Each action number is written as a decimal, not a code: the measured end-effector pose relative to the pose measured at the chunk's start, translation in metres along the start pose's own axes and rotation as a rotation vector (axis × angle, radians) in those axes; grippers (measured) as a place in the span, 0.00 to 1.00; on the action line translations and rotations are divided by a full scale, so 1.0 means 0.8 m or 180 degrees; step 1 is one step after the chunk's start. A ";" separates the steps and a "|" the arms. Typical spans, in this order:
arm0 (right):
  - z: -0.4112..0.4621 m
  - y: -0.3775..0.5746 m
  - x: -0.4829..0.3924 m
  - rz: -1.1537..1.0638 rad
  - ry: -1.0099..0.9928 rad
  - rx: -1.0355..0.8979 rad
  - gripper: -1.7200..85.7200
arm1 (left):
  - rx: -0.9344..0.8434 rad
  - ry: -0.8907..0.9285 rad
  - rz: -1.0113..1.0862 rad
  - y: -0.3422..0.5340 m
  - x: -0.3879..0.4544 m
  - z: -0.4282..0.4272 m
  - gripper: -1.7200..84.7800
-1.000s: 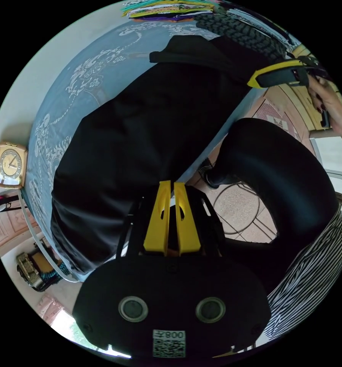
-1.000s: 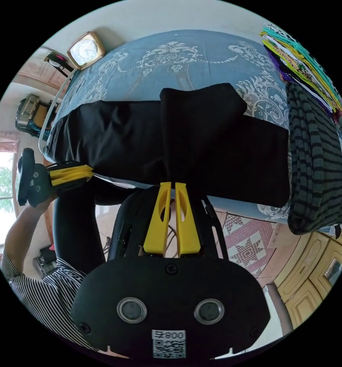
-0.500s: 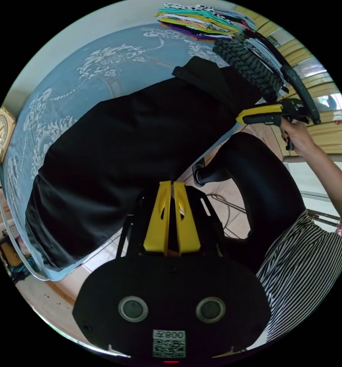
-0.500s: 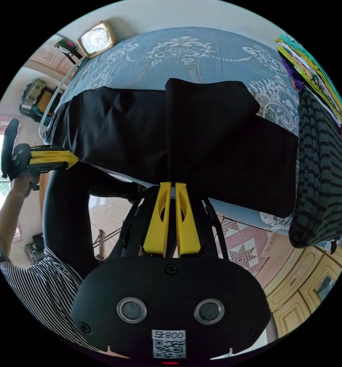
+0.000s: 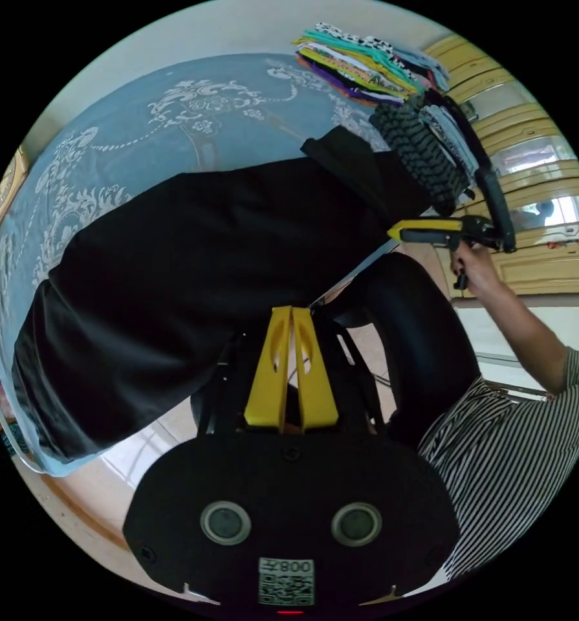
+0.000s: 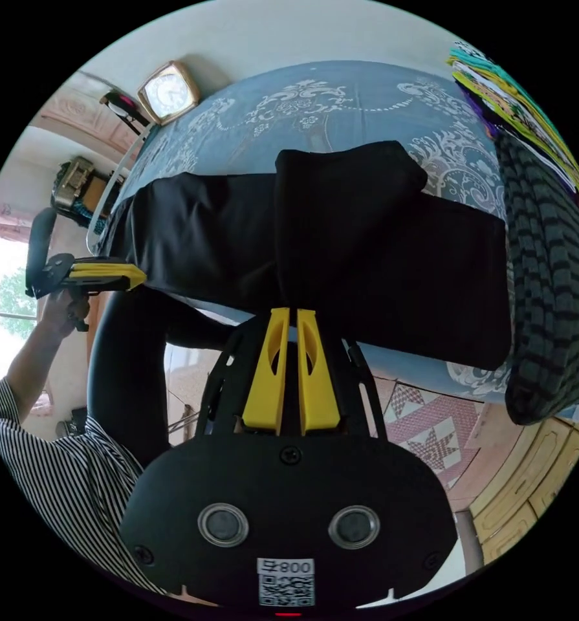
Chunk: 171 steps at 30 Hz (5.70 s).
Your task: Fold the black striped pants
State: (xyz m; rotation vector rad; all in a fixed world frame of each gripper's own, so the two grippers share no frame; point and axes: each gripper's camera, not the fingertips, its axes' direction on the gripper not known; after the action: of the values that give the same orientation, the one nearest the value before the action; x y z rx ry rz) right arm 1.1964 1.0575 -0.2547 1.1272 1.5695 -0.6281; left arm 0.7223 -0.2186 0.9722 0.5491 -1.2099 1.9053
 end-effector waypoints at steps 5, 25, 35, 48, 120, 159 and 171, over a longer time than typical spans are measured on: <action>0.003 0.014 0.010 0.0092 -0.0151 0.0091 0.07 | 0.0263 0.0529 0.0033 -0.039 -0.031 0.000 0.03; 0.024 0.027 -0.021 -0.0124 0.0193 0.0468 0.09 | 0.0460 0.1774 -0.0885 -0.251 -0.193 0.106 0.04; 0.080 -0.041 -0.047 -0.0512 0.0577 0.0546 0.11 | 0.0622 0.1665 -0.0518 -0.284 -0.189 0.106 0.02; 0.183 -0.044 -0.029 -0.0446 0.1007 0.0202 0.06 | 0.0566 0.1362 -0.0854 -0.315 -0.199 0.154 0.02; 0.156 0.233 0.152 0.1284 0.0099 0.1420 0.02 | 0.0676 -0.0356 0.1358 -0.399 0.246 0.173 0.03; 0.003 -0.276 -0.238 -0.0939 -0.0649 0.0700 0.04 | 0.0485 -0.0974 -0.1216 0.225 -0.208 -0.125 0.02; 0.066 -0.553 -0.412 -0.1700 -0.1348 -0.0551 0.10 | 0.0759 -0.0670 -0.1201 0.328 -0.272 -0.192 0.02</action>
State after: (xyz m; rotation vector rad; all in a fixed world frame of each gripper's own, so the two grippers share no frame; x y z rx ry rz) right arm 0.8237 0.7153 -0.0282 0.3978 1.5119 -0.9883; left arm 0.6471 -0.2266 0.6057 1.0501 -0.9279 1.7030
